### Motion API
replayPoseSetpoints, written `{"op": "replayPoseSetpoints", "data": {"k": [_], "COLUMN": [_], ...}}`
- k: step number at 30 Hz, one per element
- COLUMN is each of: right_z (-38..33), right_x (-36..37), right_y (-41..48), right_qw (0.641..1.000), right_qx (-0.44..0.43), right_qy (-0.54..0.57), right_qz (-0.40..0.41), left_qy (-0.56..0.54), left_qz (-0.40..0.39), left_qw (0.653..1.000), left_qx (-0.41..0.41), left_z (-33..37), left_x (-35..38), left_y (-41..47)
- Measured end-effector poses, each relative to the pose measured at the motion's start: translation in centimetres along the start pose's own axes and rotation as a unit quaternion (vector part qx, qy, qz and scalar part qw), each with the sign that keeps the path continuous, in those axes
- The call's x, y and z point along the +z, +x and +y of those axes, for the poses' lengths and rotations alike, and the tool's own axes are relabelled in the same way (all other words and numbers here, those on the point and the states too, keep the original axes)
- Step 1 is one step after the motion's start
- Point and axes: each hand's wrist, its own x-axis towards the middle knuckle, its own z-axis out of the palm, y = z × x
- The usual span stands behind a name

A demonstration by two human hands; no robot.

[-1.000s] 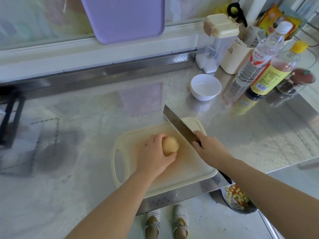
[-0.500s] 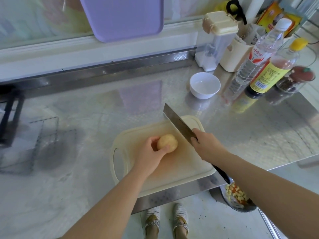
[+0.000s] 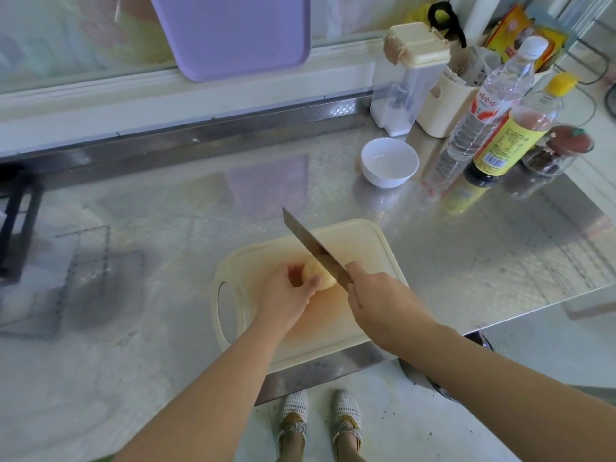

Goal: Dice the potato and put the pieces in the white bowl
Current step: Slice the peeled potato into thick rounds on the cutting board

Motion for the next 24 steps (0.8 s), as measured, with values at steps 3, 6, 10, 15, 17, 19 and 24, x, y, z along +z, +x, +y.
{"op": "replayPoseSetpoints", "data": {"k": [3, 6, 10, 15, 17, 19, 24], "right_z": [-0.1, -0.2, -0.2, -0.5, -0.6, -0.7, -0.7], "right_x": [0.3, 0.5, 0.9, 1.5, 1.7, 1.8, 3.1], "right_y": [0.0, 0.0, 0.0, 0.4, 0.8, 1.3, 2.4], "right_qw": [1.000, 1.000, 0.999, 0.997, 0.997, 0.997, 0.997], "right_qx": [0.006, 0.011, 0.013, 0.025, 0.031, 0.035, 0.041], "right_qy": [-0.003, -0.013, -0.029, -0.056, -0.059, -0.059, -0.046], "right_qz": [-0.009, -0.015, -0.020, -0.035, -0.039, -0.046, -0.051], "left_qy": [-0.005, -0.010, -0.008, 0.006, 0.032, 0.044, 0.053], "left_qz": [-0.001, 0.000, 0.001, 0.004, 0.005, 0.005, 0.009], "left_qw": [1.000, 1.000, 1.000, 1.000, 0.999, 0.999, 0.998], "left_qx": [-0.002, -0.005, -0.005, 0.001, 0.014, 0.023, 0.036], "left_z": [0.1, 0.2, 0.1, 0.5, 0.9, 1.0, 0.5], "left_x": [0.1, 0.2, 0.2, 0.1, 0.2, 0.3, 0.2], "left_y": [0.0, -0.1, 0.0, -0.3, -0.6, -0.7, -0.5]}}
